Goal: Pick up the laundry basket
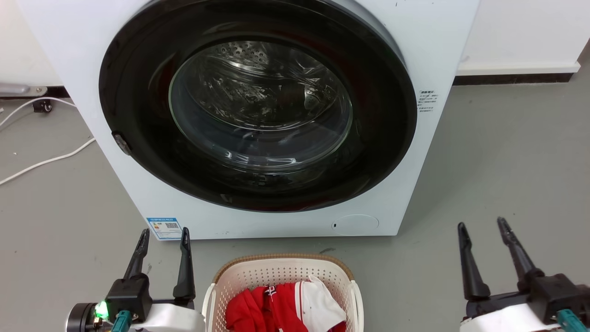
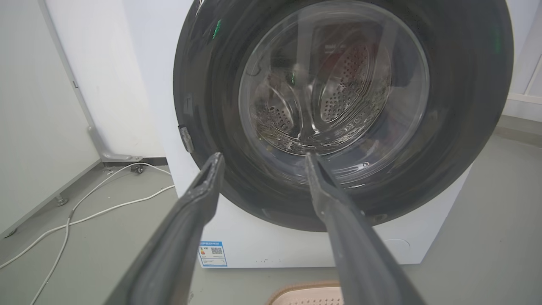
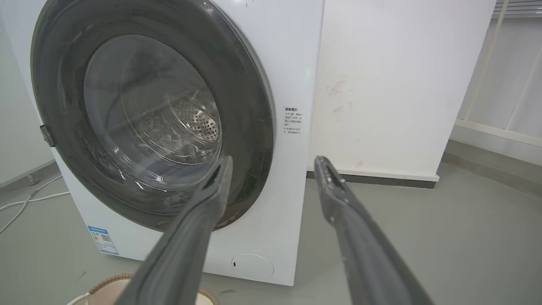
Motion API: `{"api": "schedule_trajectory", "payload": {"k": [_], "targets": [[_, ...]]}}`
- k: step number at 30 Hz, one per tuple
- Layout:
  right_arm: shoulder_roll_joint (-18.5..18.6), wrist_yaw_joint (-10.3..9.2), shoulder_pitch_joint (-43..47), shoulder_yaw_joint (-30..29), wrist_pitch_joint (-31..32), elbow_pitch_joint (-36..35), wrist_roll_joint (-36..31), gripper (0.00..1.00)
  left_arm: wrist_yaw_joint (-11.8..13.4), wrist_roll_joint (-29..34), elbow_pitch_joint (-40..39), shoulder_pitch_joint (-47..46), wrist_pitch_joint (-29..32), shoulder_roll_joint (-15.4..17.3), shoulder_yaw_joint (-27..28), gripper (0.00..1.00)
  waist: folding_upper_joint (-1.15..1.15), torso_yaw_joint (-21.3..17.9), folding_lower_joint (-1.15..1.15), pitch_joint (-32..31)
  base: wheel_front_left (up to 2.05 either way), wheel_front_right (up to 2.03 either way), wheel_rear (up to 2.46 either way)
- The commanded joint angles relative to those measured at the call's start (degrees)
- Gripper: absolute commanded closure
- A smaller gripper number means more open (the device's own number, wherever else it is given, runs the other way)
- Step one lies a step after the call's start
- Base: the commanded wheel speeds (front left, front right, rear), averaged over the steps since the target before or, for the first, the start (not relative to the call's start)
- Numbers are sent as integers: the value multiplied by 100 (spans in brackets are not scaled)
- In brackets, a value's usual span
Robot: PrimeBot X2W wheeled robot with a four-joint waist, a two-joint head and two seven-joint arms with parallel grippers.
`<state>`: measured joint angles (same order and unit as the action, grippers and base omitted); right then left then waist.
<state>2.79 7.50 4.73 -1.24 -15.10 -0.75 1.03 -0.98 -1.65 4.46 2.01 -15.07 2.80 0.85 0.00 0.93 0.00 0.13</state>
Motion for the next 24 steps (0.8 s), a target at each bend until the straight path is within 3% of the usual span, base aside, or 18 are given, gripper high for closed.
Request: {"api": "schedule_trajectory", "payload": {"k": [1,10,24], "targets": [[16,-2,-96,68,-11,90,-41,0,13,-23,74,-72,-16,16,65,0,0,-18,0,40,0,0,0],[16,-2,-676,679,-11,913,35,0,-127,-42,665,-447,-15,146,400,0,0,-116,0,408,0,0,0],[14,-4,-2407,1710,-10,3051,-17,0,-518,-146,2420,-1776,-16,572,551,0,0,-254,0,1945,0,0,0]]}}
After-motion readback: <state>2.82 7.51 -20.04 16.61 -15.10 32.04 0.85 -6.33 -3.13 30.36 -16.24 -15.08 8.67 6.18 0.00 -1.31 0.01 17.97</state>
